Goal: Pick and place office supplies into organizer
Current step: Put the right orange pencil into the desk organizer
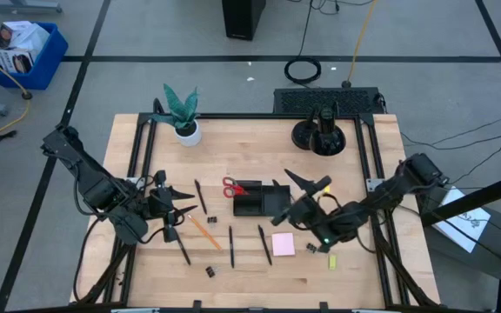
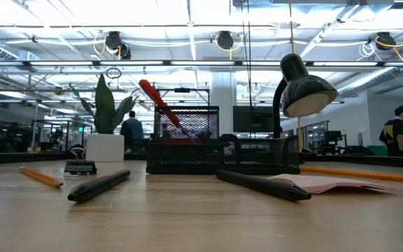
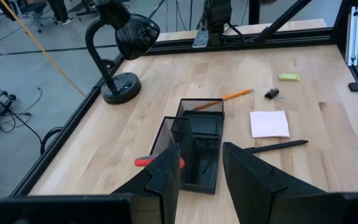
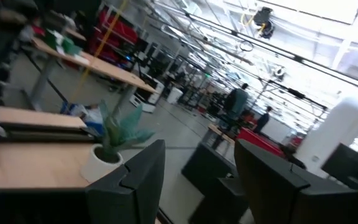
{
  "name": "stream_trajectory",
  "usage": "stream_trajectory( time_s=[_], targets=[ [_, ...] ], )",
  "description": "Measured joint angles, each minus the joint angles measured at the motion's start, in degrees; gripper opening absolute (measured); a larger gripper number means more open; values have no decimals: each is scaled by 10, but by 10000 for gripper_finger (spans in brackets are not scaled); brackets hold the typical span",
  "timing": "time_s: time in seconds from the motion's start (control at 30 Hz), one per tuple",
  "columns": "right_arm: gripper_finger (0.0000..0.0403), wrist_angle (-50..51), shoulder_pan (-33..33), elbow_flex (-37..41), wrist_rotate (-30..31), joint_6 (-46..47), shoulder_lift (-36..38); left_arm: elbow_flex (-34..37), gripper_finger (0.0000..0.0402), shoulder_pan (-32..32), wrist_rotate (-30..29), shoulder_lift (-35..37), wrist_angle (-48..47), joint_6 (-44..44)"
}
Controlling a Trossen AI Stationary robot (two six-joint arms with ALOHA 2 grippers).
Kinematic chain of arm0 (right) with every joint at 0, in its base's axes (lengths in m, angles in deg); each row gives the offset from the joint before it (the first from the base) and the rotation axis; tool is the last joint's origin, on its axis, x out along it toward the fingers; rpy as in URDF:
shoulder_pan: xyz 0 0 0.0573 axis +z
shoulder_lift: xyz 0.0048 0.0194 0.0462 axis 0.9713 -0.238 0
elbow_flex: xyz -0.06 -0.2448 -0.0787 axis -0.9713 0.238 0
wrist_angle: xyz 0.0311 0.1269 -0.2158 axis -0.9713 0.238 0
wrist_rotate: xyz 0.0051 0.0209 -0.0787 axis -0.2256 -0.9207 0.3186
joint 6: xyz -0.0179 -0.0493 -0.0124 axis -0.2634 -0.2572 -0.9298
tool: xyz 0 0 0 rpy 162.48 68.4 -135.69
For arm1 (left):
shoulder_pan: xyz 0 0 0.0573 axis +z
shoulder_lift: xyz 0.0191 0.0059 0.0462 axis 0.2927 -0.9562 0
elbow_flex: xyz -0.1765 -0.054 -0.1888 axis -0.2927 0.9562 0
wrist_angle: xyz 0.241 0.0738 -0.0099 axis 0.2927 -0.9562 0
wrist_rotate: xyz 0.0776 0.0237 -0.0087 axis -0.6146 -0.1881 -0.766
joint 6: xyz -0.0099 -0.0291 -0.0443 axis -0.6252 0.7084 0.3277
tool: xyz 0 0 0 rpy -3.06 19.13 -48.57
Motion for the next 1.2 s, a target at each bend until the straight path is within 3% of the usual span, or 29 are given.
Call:
stream_trajectory(
  time_s=[0.47, 0.97, 1.2],
  targets=[
    [187, 75, 74, 0, -4, -3, 68, 0, 127, 0, 0, 0, 0, 0],
    [187, 120, 77, 0, 14, -26, 70, 0, 127, 0, 0, 0, 0, 2],
    [187, 149, 77, 0, 26, -25, 108, 0, 127, 0, 0, 0, 0, 2]
  ],
)
